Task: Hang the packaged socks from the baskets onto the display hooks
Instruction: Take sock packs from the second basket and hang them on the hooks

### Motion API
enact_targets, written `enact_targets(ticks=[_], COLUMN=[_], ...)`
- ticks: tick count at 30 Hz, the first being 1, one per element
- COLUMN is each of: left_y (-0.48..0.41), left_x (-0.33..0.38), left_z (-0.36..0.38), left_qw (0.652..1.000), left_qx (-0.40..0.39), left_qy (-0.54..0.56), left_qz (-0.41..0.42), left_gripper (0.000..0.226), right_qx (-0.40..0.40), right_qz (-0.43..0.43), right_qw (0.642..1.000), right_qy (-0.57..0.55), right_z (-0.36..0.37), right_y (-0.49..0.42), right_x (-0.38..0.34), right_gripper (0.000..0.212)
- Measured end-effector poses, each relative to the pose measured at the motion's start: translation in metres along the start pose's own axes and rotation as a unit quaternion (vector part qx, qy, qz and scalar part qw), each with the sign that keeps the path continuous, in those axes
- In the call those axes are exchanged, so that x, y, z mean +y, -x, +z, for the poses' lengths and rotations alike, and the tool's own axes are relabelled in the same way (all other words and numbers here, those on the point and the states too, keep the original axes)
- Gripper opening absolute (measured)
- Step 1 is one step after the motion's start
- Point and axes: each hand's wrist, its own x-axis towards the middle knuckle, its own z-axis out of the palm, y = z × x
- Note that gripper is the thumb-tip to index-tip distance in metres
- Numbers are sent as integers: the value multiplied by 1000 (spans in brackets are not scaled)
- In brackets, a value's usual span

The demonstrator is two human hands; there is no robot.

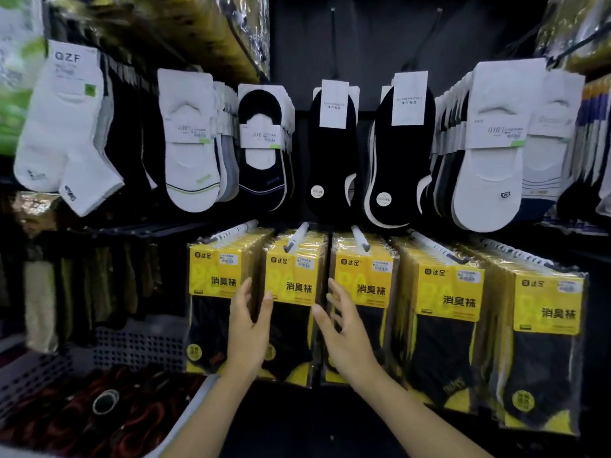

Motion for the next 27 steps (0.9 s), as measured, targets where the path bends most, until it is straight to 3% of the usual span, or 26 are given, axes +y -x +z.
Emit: enact_targets(ticks=[4, 8, 14, 23, 27], left_y=[-22, -37, -57, -55, -44], left_x=[-14, -18, -26, -33, -40], left_z=[-2, 3, 9, 10, 6], left_qw=[998, 986, 981, 979, 979], left_qx=[-59, -138, -172, -179, -176], left_qy=[-16, 29, 66, 79, 90], left_qz=[-34, -84, -55, -59, -55], left_gripper=[63, 71, 68, 41, 57], right_qx=[-15, 49, 61, 28, 21], right_qz=[47, 72, 73, 44, 71], right_qw=[997, 991, 989, 989, 985], right_qy=[-59, -100, -117, -140, -157], right_z=[33, 46, 41, 37, 39], right_y=[-24, -47, -75, -77, -67], right_x=[7, 12, 29, 40, 41], right_gripper=[86, 93, 100, 67, 47])
